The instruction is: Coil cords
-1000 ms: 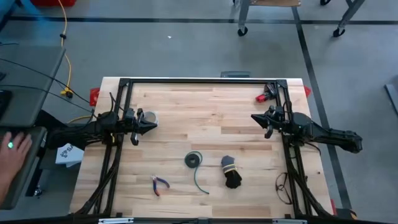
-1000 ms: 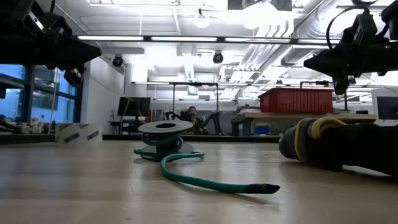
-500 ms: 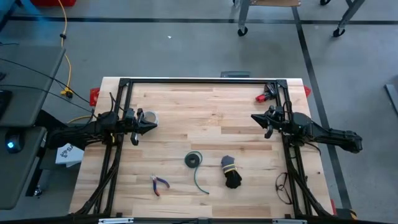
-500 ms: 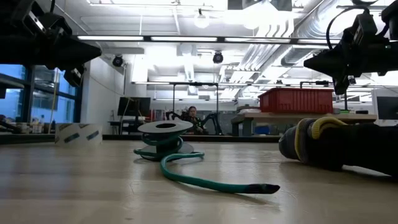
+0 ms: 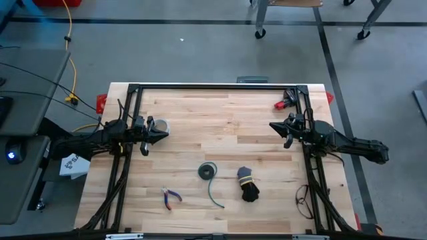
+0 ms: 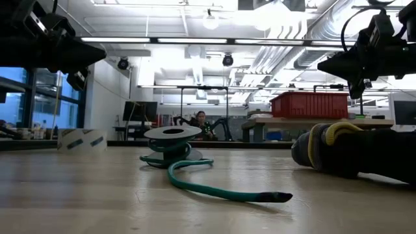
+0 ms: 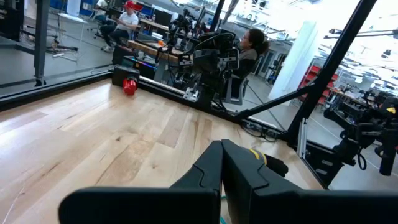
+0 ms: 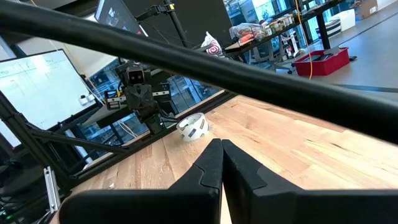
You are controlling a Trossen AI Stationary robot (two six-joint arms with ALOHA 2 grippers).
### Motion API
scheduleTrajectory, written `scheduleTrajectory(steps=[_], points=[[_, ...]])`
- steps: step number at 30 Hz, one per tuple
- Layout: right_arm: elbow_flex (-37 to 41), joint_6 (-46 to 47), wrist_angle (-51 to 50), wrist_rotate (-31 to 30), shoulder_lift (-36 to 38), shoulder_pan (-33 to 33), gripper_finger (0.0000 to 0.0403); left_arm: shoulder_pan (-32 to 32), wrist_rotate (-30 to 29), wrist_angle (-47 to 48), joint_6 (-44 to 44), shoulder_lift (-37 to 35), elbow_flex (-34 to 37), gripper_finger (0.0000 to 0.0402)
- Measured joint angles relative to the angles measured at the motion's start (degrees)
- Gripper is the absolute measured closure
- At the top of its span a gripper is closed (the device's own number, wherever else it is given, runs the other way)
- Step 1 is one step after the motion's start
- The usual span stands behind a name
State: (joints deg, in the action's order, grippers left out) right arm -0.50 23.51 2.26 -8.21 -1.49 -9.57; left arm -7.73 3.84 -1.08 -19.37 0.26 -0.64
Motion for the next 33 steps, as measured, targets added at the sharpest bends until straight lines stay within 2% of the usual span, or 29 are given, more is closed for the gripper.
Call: scheduleTrajectory(steps=[16,20,24,26,28,30,33], points=[[-0.01,0.00,0.00,0.00,0.01,-0.01,0.0402,0.00,0.11,-1.95,-0.76,0.02,-0.01,0.0400],[0.00,0.00,0.00,-0.01,0.00,0.00,0.0402,0.02,-0.91,-5.76,-5.25,0.19,0.00,0.0400],[0.00,0.00,0.00,-0.01,-0.01,-0.01,0.0402,0.02,-6.24,-15.47,-16.75,1.32,0.00,0.0400],[0.00,-0.01,0.00,-0.01,0.00,-0.01,0.0402,0.00,-10.85,-23.31,-21.73,4.19,-0.25,0.0401],[-0.01,0.00,0.00,0.00,-0.01,0.01,0.0402,-0.04,-12.98,-26.20,-23.83,9.58,-3.02,0.0401],[0.01,0.00,0.00,0.00,0.01,0.01,0.0402,-0.02,-12.16,-25.31,-23.53,17.08,-7.90,0.0401],[-0.01,-0.02,0.00,-0.01,-0.01,0.00,0.0402,-0.02,-7.37,-24.95,-19.60,31.73,-17.17,0.0401]])
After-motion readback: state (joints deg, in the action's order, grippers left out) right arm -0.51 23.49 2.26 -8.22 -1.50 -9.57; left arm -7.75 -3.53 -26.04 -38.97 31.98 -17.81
